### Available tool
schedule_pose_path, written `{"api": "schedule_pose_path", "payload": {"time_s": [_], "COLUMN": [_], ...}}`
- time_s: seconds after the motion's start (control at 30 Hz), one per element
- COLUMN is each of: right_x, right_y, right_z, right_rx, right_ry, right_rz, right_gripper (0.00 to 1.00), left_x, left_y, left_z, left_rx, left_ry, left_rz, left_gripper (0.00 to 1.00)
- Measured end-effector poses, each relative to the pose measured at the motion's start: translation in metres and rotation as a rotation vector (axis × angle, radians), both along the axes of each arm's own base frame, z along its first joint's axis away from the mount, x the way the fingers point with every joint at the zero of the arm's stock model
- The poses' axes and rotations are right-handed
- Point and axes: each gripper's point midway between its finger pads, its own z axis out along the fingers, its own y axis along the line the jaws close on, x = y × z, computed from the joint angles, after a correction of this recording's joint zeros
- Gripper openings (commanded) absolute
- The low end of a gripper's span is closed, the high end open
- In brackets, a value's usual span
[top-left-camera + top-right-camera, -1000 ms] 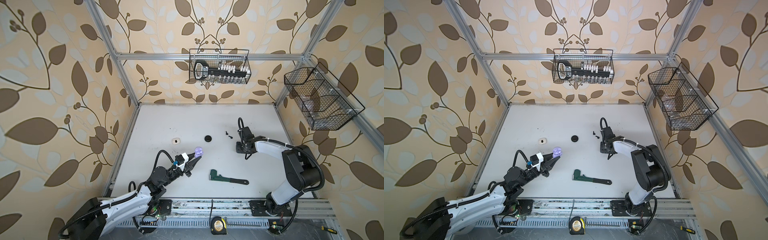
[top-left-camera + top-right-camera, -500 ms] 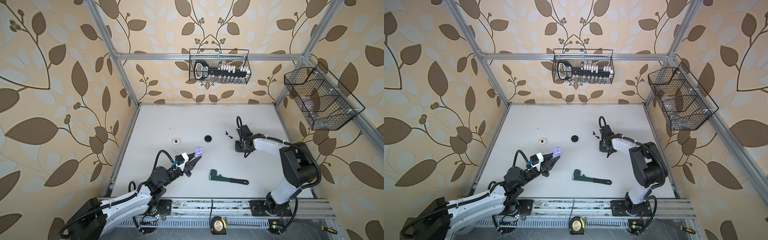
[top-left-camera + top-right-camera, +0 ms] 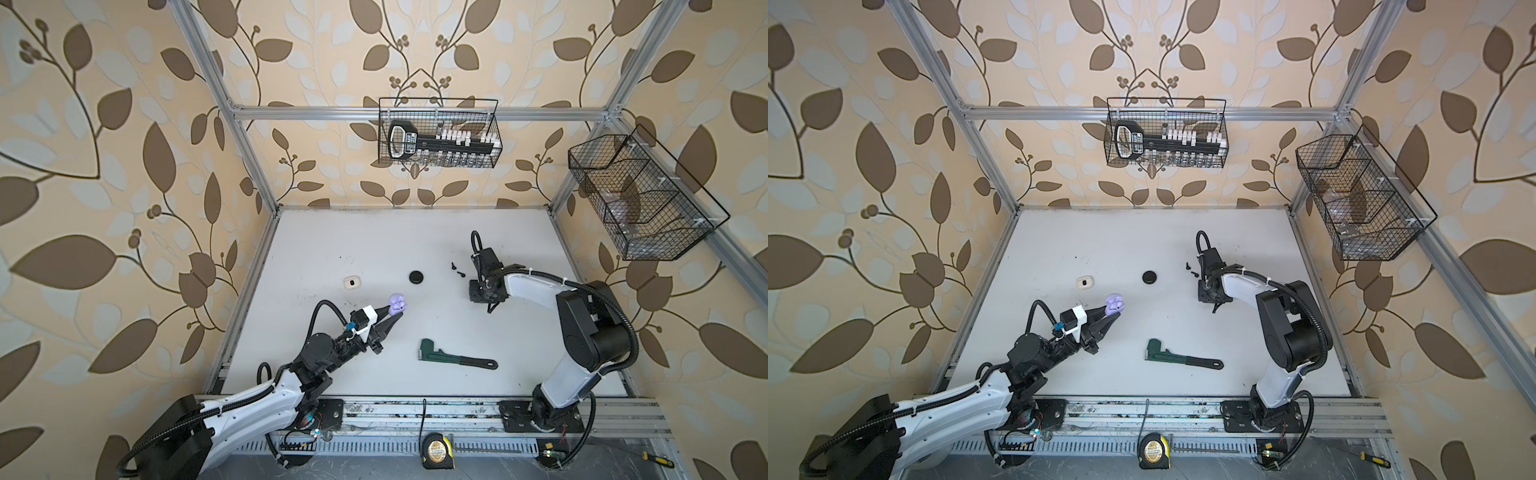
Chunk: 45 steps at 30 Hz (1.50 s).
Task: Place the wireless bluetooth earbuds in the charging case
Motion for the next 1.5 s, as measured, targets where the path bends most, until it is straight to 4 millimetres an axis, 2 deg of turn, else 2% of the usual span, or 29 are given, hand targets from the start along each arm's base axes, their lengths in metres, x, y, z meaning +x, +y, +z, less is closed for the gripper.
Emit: {"api": "schedule_pose_path", "payload": {"time_s": [0.3, 0.53, 0.67, 0.77, 0.9, 1.03, 1.13, 1.2, 1.3, 1.4, 1.5], "right_x": [0.0, 0.0, -0.009, -0.012, -0.013, -0.025, -0.042, -0.06, -0.089, -0.114, -0.128], "right_y": [-0.001, -0.002, -0.002, 0.001, 0.015, 0.037, 0.06, 0.08, 0.104, 0.127, 0.15], "right_z": [0.0, 0.001, 0.009, 0.032, 0.081, 0.131, 0.169, 0.196, 0.225, 0.244, 0.253], "right_rx": [-0.008, -0.004, 0.021, 0.063, 0.159, 0.265, 0.355, 0.443, 0.579, 0.684, 0.743], "right_ry": [-0.003, -0.007, -0.03, -0.101, -0.27, -0.437, -0.564, -0.658, -0.769, -0.836, -0.871], "right_rz": [-0.003, -0.006, -0.013, -0.018, -0.005, 0.027, 0.065, 0.105, 0.16, 0.208, 0.235], "right_gripper": [0.15, 0.14, 0.12, 0.14, 0.14, 0.13, 0.13, 0.15, 0.14, 0.11, 0.11], "left_x": [0.0, 0.0, -0.001, 0.0, 0.004, 0.011, 0.019, 0.025, 0.032, 0.031, 0.027], "left_y": [0.0, 0.0, -0.007, -0.015, -0.025, -0.034, -0.042, -0.049, -0.06, -0.071, -0.08], "left_z": [0.0, 0.0, -0.011, -0.025, -0.042, -0.047, -0.051, -0.057, -0.059, -0.056, -0.05], "left_rx": [0.0, 0.001, 0.037, 0.079, 0.122, 0.131, 0.13, 0.135, 0.138, 0.13, 0.115], "left_ry": [0.0, 0.001, 0.012, 0.035, 0.065, 0.075, 0.083, 0.102, 0.116, 0.115, 0.104], "left_rz": [0.0, 0.0, -0.031, -0.059, -0.079, -0.084, -0.087, -0.09, -0.102, -0.125, -0.148], "left_gripper": [0.0, 0.0, 0.0, 0.0, 0.0, 0.0, 0.0, 0.0, 0.0, 0.0, 0.0]}}
